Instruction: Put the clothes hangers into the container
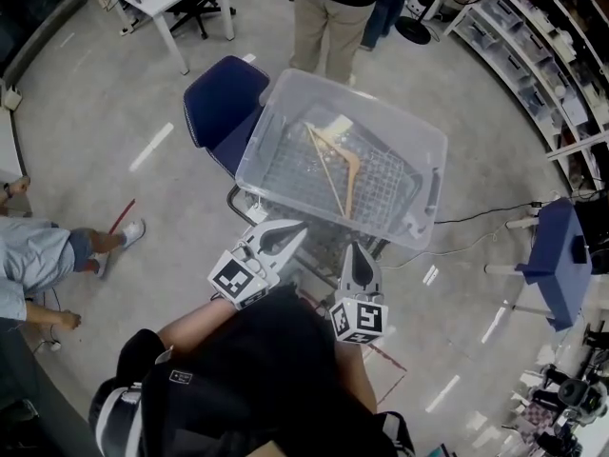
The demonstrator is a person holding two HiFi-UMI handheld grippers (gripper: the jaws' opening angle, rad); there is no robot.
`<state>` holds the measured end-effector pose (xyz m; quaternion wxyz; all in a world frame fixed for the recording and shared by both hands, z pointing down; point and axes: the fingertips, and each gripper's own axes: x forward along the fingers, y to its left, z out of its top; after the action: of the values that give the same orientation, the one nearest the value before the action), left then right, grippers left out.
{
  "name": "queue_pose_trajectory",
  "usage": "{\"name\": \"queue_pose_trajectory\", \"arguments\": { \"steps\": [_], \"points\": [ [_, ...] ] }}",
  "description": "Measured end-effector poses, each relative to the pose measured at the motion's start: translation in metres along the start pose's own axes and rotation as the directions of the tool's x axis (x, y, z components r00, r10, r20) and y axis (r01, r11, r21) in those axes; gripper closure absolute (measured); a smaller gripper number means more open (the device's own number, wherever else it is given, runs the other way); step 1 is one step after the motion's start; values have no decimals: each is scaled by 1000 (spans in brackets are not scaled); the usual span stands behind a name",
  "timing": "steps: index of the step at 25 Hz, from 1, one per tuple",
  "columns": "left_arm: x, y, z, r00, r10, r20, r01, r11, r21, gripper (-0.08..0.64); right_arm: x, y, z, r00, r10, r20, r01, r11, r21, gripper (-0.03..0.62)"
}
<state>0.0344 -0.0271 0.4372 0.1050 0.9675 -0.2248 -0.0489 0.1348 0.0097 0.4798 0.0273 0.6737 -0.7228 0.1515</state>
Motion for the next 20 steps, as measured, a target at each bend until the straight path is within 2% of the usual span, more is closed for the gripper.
{"name": "queue_pose_trajectory", "arguments": {
  "steps": [20],
  "points": [
    [6, -4, 6, 1000, -2, 26, 2, 1000, 7, 535, 2, 4, 2, 1000, 30, 8, -30, 1000, 5, 578]
  ]
}}
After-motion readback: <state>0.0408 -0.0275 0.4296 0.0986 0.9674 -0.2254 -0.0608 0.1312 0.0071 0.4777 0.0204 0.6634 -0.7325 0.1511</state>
